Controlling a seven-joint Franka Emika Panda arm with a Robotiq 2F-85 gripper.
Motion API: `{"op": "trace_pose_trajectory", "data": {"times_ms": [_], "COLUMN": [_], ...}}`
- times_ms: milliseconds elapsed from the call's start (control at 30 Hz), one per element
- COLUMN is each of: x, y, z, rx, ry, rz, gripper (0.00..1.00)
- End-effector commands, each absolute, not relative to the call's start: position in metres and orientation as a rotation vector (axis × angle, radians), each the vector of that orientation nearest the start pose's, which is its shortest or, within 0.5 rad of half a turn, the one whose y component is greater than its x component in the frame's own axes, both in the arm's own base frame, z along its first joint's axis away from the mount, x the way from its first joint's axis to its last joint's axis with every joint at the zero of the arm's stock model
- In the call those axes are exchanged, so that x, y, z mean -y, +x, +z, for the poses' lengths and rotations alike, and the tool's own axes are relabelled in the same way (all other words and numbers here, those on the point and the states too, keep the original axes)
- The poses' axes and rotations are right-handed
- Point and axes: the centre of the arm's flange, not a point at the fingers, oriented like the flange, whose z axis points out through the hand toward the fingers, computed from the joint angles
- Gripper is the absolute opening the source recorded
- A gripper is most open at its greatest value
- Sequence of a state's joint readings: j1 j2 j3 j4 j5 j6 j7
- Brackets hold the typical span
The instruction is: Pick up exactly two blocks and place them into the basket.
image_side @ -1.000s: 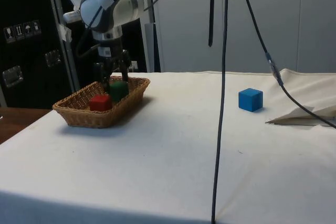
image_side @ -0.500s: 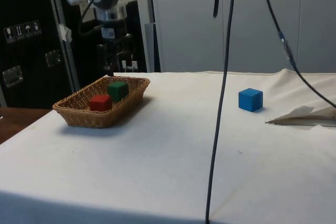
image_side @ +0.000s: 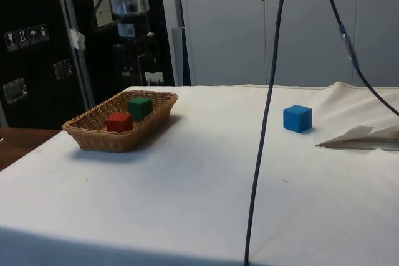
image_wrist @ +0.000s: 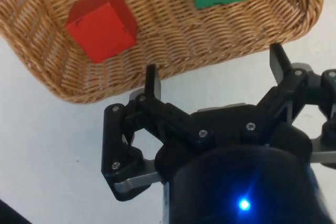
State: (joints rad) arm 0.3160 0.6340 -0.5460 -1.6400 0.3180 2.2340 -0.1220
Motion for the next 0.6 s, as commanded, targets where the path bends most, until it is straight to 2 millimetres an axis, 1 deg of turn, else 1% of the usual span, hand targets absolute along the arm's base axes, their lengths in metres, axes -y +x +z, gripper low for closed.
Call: {"op": "trace_pose_trajectory", "data": {"times_ms": [0,67,100,267,367,400,433,567], "x": [0.094,0.095,0.091,0.083,0.078,0.08,0.076,0.072], "y": [0.681,0.682,0.682,0.682,0.68,0.683,0.68,0.674], "z": [0.295,0.294,0.297,0.3,0.307,0.304,0.309,0.318], "rx": [-0.305,-0.309,-0.293,-0.265,-0.241,-0.25,-0.233,-0.207], "ry": [-3.192,-3.191,-3.192,-3.196,-3.197,-3.196,-3.199,-3.2], "rz": [-0.071,-0.078,-0.065,-0.056,-0.046,-0.049,-0.041,-0.025], "gripper": [1.0,1.0,1.0,1.0,1.0,1.0,1.0,1.0]}}
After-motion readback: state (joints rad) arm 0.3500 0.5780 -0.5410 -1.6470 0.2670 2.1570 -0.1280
